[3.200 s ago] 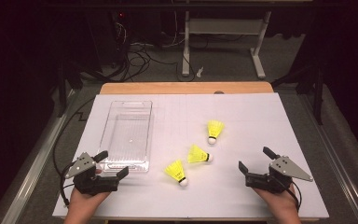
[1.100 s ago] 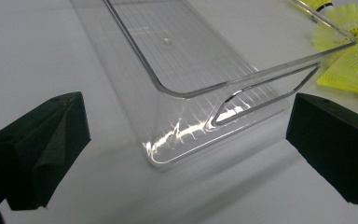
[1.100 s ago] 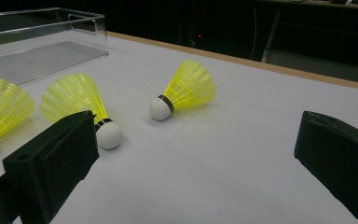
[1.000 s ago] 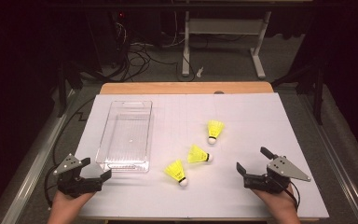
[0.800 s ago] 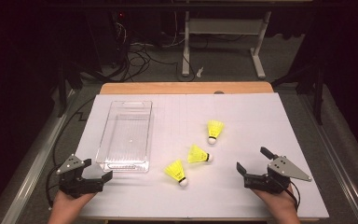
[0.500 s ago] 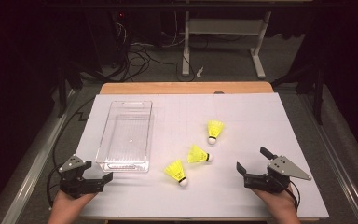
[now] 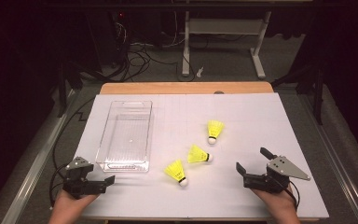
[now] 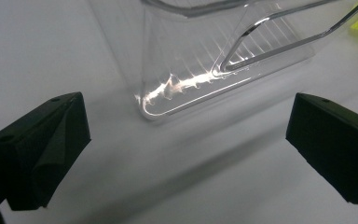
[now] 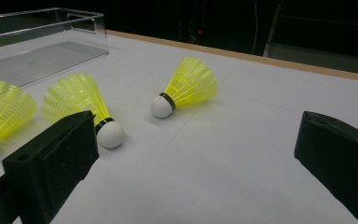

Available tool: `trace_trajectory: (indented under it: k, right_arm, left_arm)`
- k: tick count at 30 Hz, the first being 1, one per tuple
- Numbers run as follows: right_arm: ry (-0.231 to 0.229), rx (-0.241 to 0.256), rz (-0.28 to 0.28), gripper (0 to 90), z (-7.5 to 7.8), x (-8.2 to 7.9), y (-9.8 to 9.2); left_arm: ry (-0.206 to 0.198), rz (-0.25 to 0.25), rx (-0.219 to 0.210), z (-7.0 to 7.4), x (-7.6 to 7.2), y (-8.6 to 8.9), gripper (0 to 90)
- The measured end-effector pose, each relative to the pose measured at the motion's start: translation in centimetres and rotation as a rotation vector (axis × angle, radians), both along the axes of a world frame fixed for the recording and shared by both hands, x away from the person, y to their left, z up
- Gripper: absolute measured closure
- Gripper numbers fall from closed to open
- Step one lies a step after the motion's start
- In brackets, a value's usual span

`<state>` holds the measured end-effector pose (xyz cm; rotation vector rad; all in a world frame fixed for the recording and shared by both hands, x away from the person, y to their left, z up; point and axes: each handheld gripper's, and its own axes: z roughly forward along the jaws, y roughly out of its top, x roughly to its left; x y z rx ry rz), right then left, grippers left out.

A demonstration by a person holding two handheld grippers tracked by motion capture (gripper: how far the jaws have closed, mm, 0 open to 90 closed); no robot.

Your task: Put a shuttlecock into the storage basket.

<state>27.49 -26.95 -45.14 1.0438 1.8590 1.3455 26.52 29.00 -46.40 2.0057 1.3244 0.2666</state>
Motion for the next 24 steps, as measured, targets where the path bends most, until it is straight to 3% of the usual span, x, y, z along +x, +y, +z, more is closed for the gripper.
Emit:
trace_trajectory:
  k: [13,20,23,24]
  right_arm:
    - [-0.001,-0.012,0.009,0.2,-0.1,-0.1,0.2]
    - [-0.001,-0.015,0.007,0.2,-0.2,0.0,0.1]
    - [0.006,-0.009,0.004,0.2,-0.3,0.0,0.0]
    - [0.008,-0.008,0.009,0.2,-0.4,0.0,0.0]
  left_arm:
    - [0.066,0.005,0.015,0.0,0.2,-0.1,1.1]
    - [0.135,-0.022,0.058,0.0,0.4,-0.8,1.1]
    - [0.159,-0.006,0.038,-0.1,0.8,-1.1,1.0]
    - [0.190,0.006,0.018,0.0,1.1,-1.3,1.1]
